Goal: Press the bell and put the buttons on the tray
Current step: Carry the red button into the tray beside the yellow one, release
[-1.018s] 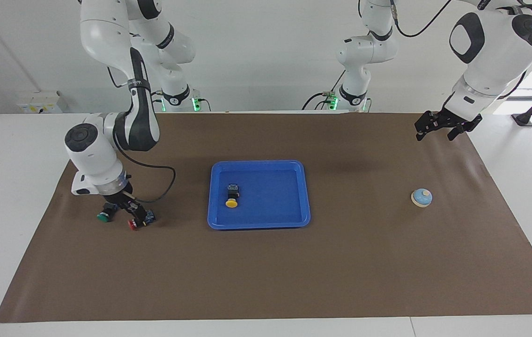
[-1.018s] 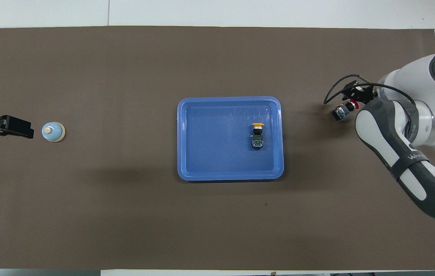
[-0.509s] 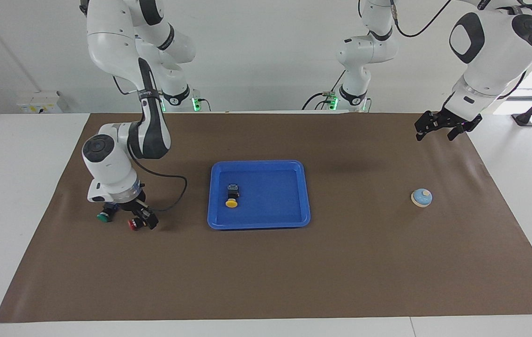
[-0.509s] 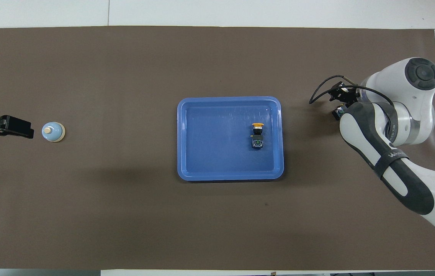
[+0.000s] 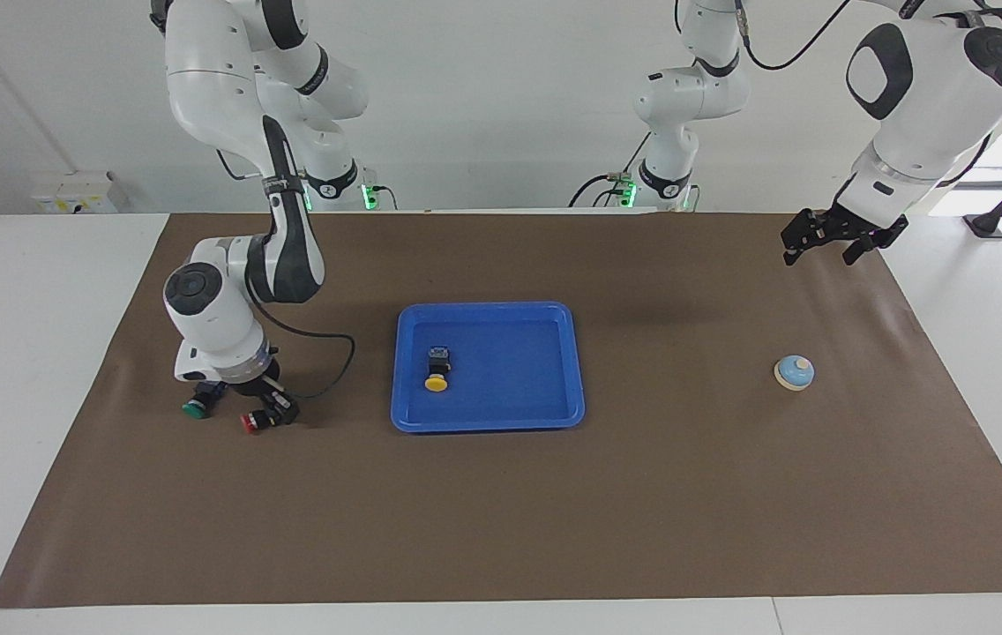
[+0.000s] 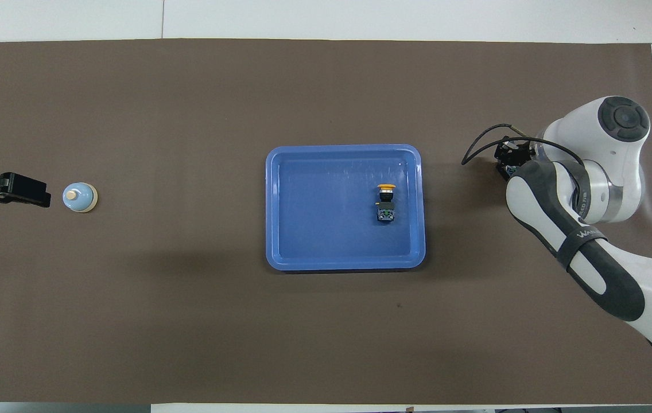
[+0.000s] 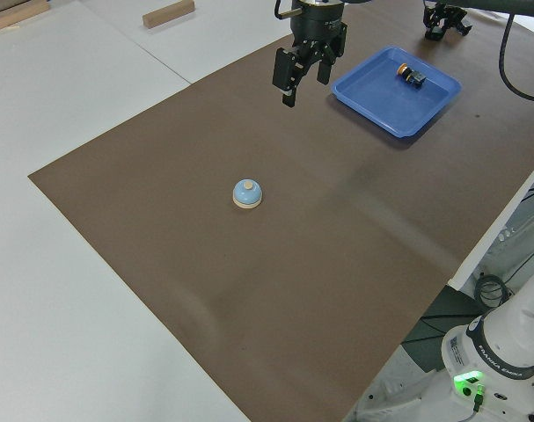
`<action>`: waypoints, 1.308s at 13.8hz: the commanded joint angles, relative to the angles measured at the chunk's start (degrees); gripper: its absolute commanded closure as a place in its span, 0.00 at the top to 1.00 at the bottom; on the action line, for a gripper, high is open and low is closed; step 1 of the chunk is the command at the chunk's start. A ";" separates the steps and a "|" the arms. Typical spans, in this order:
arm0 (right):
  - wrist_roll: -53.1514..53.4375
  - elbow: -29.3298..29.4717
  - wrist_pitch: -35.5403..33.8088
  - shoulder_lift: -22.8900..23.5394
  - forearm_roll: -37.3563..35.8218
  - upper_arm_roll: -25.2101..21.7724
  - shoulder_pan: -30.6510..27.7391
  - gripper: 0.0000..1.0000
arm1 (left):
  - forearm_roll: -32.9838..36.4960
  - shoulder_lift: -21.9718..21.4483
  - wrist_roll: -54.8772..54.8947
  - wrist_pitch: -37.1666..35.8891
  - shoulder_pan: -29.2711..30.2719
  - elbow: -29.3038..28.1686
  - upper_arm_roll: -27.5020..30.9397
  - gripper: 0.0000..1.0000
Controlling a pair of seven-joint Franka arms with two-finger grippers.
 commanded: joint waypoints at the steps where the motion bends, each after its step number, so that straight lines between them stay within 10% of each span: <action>1: 1.10 0.03 -1.78 -0.70 0.68 0.48 -0.15 0.00 | -0.79 -0.75 -0.35 0.51 -0.26 -0.22 0.36 1.00; 8: 1.19 18.21 -20.49 1.58 1.81 0.83 11.95 0.00 | -0.79 -0.75 -0.35 0.51 -0.26 -0.22 0.36 1.00; 18: -17.62 13.76 -18.24 2.11 2.08 0.83 31.40 0.00 | -0.79 -0.75 -0.35 0.42 -0.26 -0.22 0.36 1.00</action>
